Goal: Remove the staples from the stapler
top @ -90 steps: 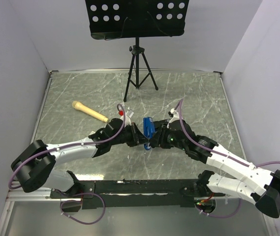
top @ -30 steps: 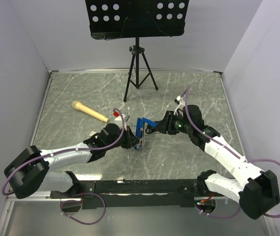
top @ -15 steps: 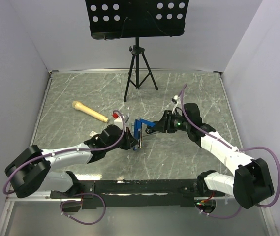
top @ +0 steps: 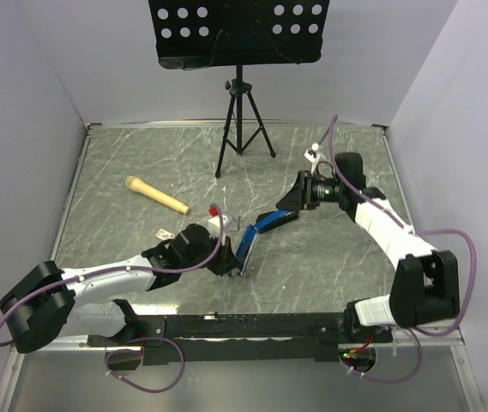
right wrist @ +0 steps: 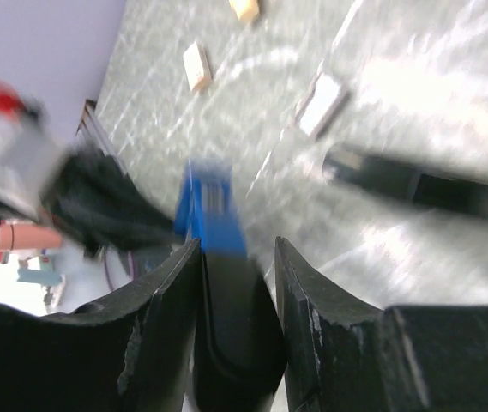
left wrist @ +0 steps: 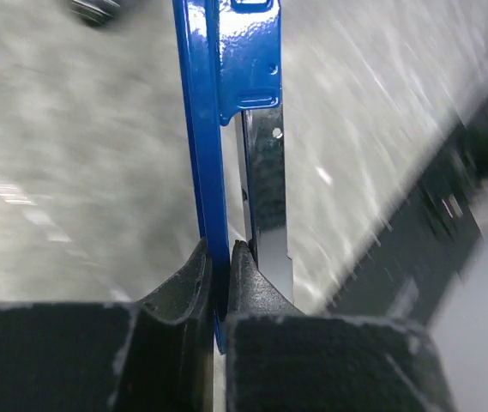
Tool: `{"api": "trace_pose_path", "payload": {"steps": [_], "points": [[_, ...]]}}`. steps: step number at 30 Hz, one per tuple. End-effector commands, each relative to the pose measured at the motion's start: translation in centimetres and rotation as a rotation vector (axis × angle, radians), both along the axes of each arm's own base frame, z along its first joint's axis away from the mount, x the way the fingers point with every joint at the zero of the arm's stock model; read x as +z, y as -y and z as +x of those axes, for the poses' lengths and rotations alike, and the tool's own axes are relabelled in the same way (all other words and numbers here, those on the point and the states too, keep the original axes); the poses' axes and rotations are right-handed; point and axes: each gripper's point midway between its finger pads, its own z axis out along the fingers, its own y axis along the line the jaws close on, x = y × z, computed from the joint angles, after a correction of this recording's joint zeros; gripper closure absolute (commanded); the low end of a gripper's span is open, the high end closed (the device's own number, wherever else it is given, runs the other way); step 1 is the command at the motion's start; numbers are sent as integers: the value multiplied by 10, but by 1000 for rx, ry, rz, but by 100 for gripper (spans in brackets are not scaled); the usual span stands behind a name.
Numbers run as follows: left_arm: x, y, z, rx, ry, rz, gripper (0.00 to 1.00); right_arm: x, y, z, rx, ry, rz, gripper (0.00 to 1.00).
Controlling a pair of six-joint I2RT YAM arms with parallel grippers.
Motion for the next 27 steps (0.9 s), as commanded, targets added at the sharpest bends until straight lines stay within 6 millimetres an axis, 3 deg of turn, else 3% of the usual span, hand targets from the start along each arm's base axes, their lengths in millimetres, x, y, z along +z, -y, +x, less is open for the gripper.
{"api": "trace_pose_path", "payload": {"steps": [1,4,7,10,13,22,27], "points": [[52,45,-74,-469,126,-204,99,19,8,62,-63,182,-54,82],[51,42,-69,-439,141,-190,99,19,1,73,-49,157,-17,79],[55,44,-68,-430,146,-204,99,6,-15,73,-24,95,54,77],[56,48,-65,-422,138,-209,99,-14,-33,65,-7,72,39,69],[54,50,-61,-408,128,-200,99,-27,-44,57,-1,42,22,54],[51,47,-45,-309,131,-152,99,-31,-44,59,-51,-64,28,25],[46,42,-33,-232,128,-113,99,-34,-39,63,-141,-121,8,19]]}}
